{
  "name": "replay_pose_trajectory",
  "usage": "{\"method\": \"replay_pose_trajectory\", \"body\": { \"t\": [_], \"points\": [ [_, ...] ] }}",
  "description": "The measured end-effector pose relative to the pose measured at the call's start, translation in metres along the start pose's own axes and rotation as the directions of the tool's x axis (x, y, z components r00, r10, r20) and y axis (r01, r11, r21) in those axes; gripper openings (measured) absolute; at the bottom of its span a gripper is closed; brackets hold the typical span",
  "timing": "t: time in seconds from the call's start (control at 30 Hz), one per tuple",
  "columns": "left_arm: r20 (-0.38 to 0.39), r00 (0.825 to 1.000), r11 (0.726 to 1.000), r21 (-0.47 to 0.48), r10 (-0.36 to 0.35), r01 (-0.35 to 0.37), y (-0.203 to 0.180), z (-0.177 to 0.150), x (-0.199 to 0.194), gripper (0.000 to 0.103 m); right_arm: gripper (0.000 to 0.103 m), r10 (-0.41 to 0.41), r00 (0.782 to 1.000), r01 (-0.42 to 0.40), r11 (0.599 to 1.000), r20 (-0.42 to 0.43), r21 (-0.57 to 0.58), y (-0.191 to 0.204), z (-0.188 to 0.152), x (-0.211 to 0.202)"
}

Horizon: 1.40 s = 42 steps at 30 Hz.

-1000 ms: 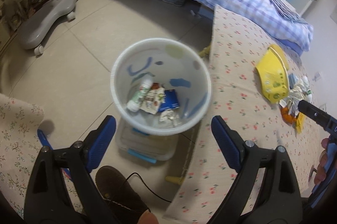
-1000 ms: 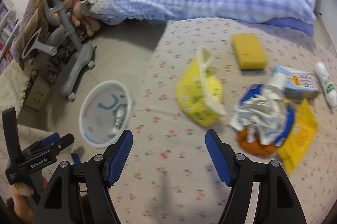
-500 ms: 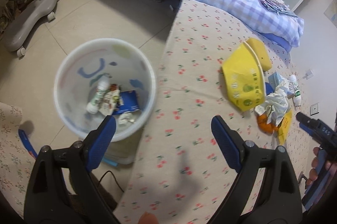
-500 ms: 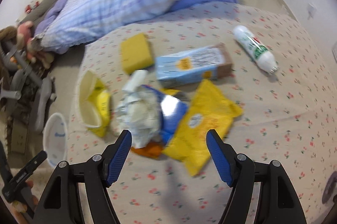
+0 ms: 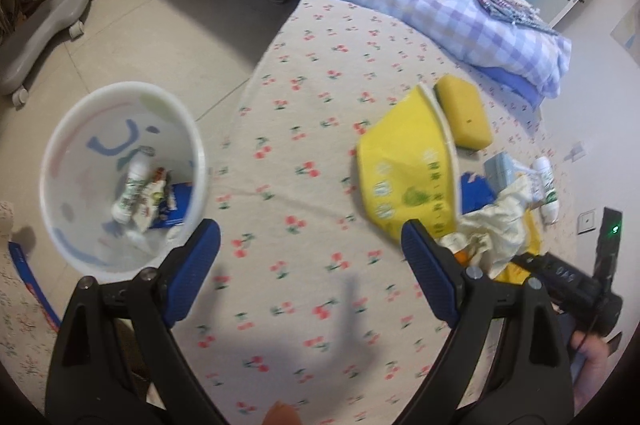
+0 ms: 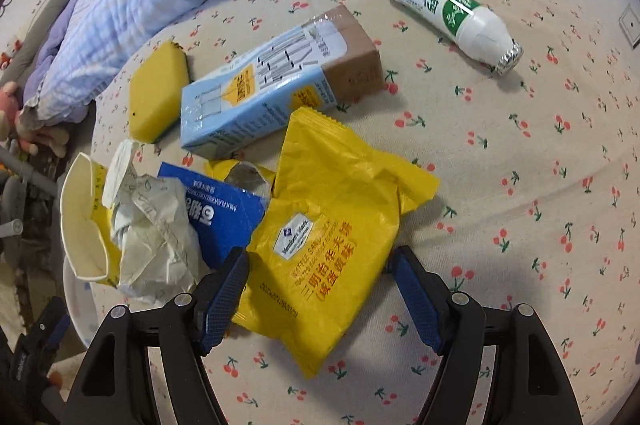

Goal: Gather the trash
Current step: 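Grasp the yellow paper bowl with the left tool while the right tool grasps the yellow bag, then carry the yellow bowl and yellow bag toward the wastebasket with both tools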

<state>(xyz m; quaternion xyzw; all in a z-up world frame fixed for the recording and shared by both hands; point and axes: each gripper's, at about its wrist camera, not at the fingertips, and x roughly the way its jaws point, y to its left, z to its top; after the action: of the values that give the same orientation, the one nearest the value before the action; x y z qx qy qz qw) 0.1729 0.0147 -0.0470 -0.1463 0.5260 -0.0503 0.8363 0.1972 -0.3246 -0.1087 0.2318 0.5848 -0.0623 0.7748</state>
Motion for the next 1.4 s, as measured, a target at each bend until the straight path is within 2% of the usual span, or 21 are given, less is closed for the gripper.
{"method": "replay_pose_trajectory", "body": {
  "t": [0.23, 0.37, 0.43, 0.5, 0.6, 0.73, 0.83, 1.17, 1.4],
  "points": [
    [0.013, 0.998, 0.997, 0.042, -0.063, 0.062, -0.030, 0.002, 0.007, 0.092, 0.074, -0.029, 0.999, 0.031, 0.996, 0.017, -0.078, 0.003, -0.001, 0.000],
    [0.001, 0.992, 0.991, 0.050, -0.128, 0.128, -0.042, 0.003, 0.018, 0.092, 0.049, -0.090, 0.996, 0.093, 0.986, 0.026, -0.140, 0.008, -0.002, 0.002],
    [-0.008, 0.987, 0.986, 0.035, -0.163, 0.163, -0.045, 0.005, 0.026, 0.092, 0.039, -0.089, 0.996, 0.092, 0.983, 0.026, -0.157, 0.004, -0.003, 0.000],
    [-0.016, 0.982, 0.982, 0.007, -0.190, 0.190, -0.044, 0.007, 0.034, 0.092, 0.026, -0.052, 0.998, 0.054, 0.988, 0.016, -0.147, -0.005, -0.003, -0.003],
    [-0.037, 0.975, 0.976, -0.033, -0.218, 0.217, -0.039, 0.008, 0.048, 0.091, 0.019, 0.008, 1.000, -0.009, 0.993, -0.005, -0.115, -0.023, -0.005, -0.011],
    [-0.067, 0.964, 0.965, -0.080, -0.256, 0.251, -0.034, 0.006, 0.065, 0.080, 0.014, 0.030, 1.000, -0.030, 0.994, 0.004, -0.109, -0.037, -0.007, -0.023],
    [-0.053, 0.965, 0.965, -0.077, -0.256, 0.251, -0.033, 0.007, 0.064, 0.064, 0.011, 0.041, 0.999, -0.038, 0.993, 0.022, -0.112, -0.042, -0.009, -0.033],
    [-0.080, 0.969, 0.972, -0.039, -0.232, 0.230, -0.038, 0.003, 0.053, 0.064, 0.009, 0.138, 0.987, -0.128, 0.985, 0.082, -0.116, -0.049, -0.011, -0.072],
    [-0.059, 0.975, 0.976, -0.004, -0.216, 0.217, -0.033, 0.003, 0.031, 0.064, 0.009, 0.216, 0.968, -0.201, 0.972, 0.127, -0.119, -0.038, -0.014, -0.098]
  ]
}}
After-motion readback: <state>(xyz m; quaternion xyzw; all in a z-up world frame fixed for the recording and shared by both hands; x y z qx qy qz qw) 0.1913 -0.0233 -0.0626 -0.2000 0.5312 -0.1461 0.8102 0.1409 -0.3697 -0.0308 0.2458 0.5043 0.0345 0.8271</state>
